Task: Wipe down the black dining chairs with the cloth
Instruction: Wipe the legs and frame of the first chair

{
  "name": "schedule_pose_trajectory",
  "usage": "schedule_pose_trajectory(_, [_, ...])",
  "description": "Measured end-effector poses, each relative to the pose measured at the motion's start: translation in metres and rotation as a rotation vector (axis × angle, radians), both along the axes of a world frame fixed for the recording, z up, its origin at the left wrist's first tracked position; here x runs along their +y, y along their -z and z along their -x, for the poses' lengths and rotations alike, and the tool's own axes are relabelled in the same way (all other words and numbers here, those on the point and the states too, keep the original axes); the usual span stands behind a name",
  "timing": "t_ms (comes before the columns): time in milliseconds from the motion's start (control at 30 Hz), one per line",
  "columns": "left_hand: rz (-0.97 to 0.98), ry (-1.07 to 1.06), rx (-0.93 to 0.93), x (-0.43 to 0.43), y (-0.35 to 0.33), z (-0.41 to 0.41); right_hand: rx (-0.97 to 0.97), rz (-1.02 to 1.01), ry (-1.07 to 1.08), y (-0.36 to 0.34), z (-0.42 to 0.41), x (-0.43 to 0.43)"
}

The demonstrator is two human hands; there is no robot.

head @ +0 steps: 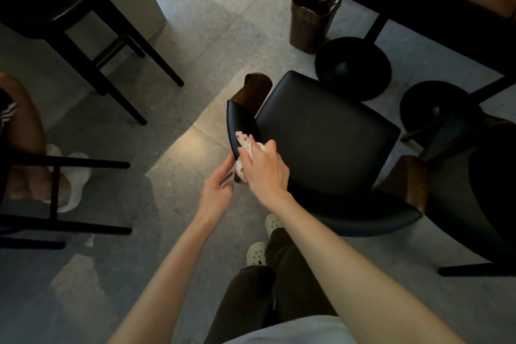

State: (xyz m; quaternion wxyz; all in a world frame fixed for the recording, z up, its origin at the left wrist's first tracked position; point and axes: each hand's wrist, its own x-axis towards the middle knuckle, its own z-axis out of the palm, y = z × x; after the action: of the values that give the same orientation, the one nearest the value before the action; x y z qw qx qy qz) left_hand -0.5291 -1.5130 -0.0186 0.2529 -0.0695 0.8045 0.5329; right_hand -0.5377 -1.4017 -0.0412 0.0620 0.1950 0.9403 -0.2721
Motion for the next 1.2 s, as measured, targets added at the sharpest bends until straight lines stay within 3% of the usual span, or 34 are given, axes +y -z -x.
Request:
schedule_pose_trajectory(133, [0.068,0.034,0.042,0.003,0.004,-0.004,0.000,-0.093,-0.124,-0.011,-0.035,0.018])
schedule_pose_trajectory(400, [0.334,0.242,0.324,0.020,0.008,-0.027,-0.256,-0.441,-0.304,-0.032,-0.115,0.096])
schedule_pose_trajectory(500, [0.459,0.396,0.437,0.016,0.010,-0.033,-0.339,-0.348,-0.245,-0.031,-0.093,0.097])
schedule_pose_trajectory(633, [0.602,0.552,0.501,0.007,0.011,-0.032,-0.192,-0.092,-0.002,-0.026,-0.062,0.044])
schedule_pose_trajectory(733, [0.671,0.573,0.501,0.004,0.011,-0.029,0.034,-0.179,0.118,-0.017,-0.075,0.015])
schedule_pose_trajectory(833, [0.690,0.591,0.503,0.007,0.007,-0.030,0.233,-0.275,0.018,-0.007,-0.093,0.036])
schedule_pose_trajectory(1000, [0.755,0.560,0.513,0.014,0.005,-0.037,0.033,-0.491,-0.260,-0.003,-0.145,0.104])
schedule_pose_trajectory(1200, [0.733,0.537,0.494,0.020,0.005,-0.041,-0.092,-0.628,-0.250,-0.022,-0.157,0.156])
